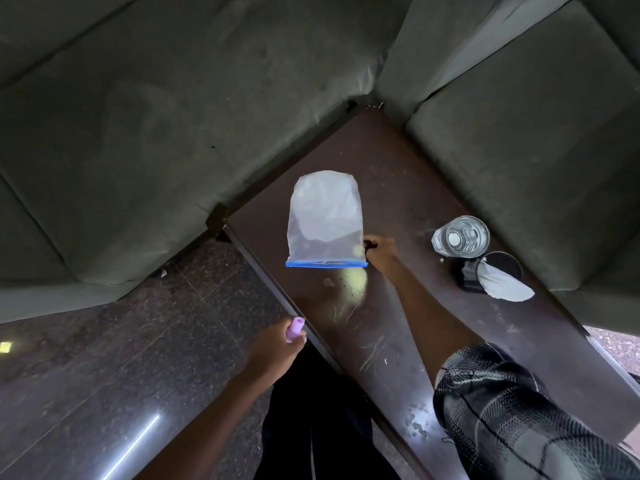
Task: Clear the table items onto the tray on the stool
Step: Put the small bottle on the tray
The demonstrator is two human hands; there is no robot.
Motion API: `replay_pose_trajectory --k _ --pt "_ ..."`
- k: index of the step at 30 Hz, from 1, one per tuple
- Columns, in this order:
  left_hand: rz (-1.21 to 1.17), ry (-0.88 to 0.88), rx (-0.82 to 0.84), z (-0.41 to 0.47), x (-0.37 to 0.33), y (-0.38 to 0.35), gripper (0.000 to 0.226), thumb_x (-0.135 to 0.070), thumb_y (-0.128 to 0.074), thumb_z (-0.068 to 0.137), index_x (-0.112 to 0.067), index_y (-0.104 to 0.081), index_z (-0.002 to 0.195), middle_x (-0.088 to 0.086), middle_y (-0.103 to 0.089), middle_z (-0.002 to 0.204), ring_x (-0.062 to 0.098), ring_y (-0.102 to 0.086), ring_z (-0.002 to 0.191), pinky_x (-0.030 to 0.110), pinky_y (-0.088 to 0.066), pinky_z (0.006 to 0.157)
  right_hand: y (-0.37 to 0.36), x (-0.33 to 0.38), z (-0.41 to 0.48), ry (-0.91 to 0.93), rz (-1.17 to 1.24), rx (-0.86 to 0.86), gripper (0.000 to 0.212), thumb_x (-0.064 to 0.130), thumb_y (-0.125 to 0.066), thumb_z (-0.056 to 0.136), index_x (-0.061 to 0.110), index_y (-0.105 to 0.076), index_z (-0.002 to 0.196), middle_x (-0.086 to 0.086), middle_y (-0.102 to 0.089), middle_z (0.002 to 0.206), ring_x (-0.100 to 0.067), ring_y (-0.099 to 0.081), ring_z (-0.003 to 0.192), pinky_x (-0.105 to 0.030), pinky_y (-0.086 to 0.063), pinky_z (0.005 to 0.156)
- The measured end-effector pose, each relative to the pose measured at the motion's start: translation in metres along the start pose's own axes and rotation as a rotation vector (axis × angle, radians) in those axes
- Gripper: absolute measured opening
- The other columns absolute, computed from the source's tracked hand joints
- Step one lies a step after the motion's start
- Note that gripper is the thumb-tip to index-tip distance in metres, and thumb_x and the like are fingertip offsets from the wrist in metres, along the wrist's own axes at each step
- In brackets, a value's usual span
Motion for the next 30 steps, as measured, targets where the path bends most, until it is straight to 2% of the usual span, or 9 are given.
replay_pose_trajectory --k 3,7,11,14,17,19,25,28,30 --pt "0.015 -0.01 -0.001 -0.001 0.001 -0.002 0.028 -0.023 -0.055 0.09 -0.018 -0.061 0.117 0.004 -0.071 0.105 0.018 -0.065 0.097 0.024 -0.044 0.081 -0.008 -0.002 -0.005 0.029 -0.158 -0.013 0.028 -0.003 -0.054 0.075 0.009 -0.071 0.094 -0.009 -0.045 0.1 -0.021 -0.049 0.088 -0.033 -0.046 0.083" --pt "0.015 -0.014 -0.002 -0.004 0.001 -0.004 0.025 -0.022 -0.054 0.091 -0.015 -0.062 0.113 0.006 -0.072 0.103 0.02 -0.066 0.097 0.026 -0.045 0.082 -0.011 -0.001 -0.029 0.049 -0.325 -0.046 0.035 0.008 -0.055 0.078 0.021 -0.066 0.109 -0.009 -0.041 0.12 -0.03 -0.052 0.103 -0.036 -0.048 0.086" --pt "0.018 -0.016 0.004 -0.006 0.001 -0.008 0.026 -0.023 -0.055 0.09 -0.016 -0.062 0.114 0.006 -0.072 0.102 0.019 -0.066 0.096 0.027 -0.046 0.084 -0.026 -0.006 -0.036 0.102 -0.255 0.0 0.043 0.017 -0.062 0.075 0.031 -0.061 0.116 -0.005 -0.039 0.113 -0.027 -0.051 0.102 -0.036 -0.052 0.085" --pt "-0.009 -0.022 0.008 -0.009 0.0 -0.013 0.026 -0.023 -0.055 0.09 -0.017 -0.062 0.115 0.004 -0.072 0.103 0.016 -0.065 0.096 0.024 -0.045 0.083 -0.038 -0.003 -0.039 0.118 -0.165 -0.029 0.038 0.021 -0.066 0.076 0.025 -0.064 0.114 -0.003 -0.035 0.106 -0.025 -0.05 0.101 -0.036 -0.051 0.085" --pt "-0.008 -0.016 0.028 -0.013 0.002 -0.019 0.026 -0.026 -0.054 0.09 -0.021 -0.061 0.115 0.0 -0.071 0.105 0.014 -0.064 0.098 0.025 -0.044 0.085 -0.05 -0.002 -0.041 0.099 -0.156 -0.036 0.031 0.024 -0.067 0.078 0.018 -0.064 0.109 -0.001 -0.039 0.105 -0.018 -0.048 0.087 -0.024 -0.046 0.07" --pt "0.004 -0.012 0.034 -0.016 0.004 -0.024 0.026 -0.028 -0.053 0.091 -0.023 -0.06 0.115 -0.004 -0.07 0.106 0.012 -0.063 0.099 0.024 -0.044 0.085 -0.054 -0.002 -0.042 0.075 -0.106 -0.083 0.027 0.027 -0.069 0.079 0.015 -0.066 0.102 -0.003 -0.045 0.106 -0.017 -0.049 0.083 -0.025 -0.045 0.065" --pt "-0.045 -0.004 0.034 -0.028 0.007 -0.031 0.023 -0.028 -0.053 0.091 -0.024 -0.062 0.112 -0.003 -0.072 0.102 0.013 -0.065 0.096 0.027 -0.047 0.088 -0.039 -0.031 -0.059 -0.023 -0.12 -0.188 0.023 0.024 -0.065 0.08 0.014 -0.069 0.101 -0.008 -0.049 0.124 -0.028 -0.057 0.105 -0.032 -0.046 0.08" --pt "-0.108 -0.056 0.026 -0.034 0.0 -0.029 0.014 -0.021 -0.056 0.09 -0.028 -0.058 0.102 0.0 -0.07 0.097 0.015 -0.065 0.091 0.03 -0.049 0.085 -0.017 -0.065 -0.083 -0.168 -0.076 -0.164 0.024 0.021 -0.067 0.078 0.009 -0.07 0.099 -0.013 -0.06 0.116 -0.031 -0.06 0.103 -0.035 -0.049 0.085" --pt "-0.168 -0.096 0.015 -0.04 -0.01 -0.027 0.014 -0.019 -0.057 0.089 -0.031 -0.049 0.089 -0.001 -0.066 0.089 0.013 -0.064 0.083 0.033 -0.051 0.08 0.0 -0.08 -0.104 -0.208 0.064 -0.146 0.022 0.012 -0.069 0.076 0.003 -0.072 0.096 -0.015 -0.069 0.098 -0.023 -0.067 0.092 -0.028 -0.05 0.074"
Point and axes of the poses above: each hand's wrist, its own z-axis towards the middle knuckle, its own y-axis out of the back of the hand, x = y × z, the point moved 5 cm from there along z, towards the middle knuckle
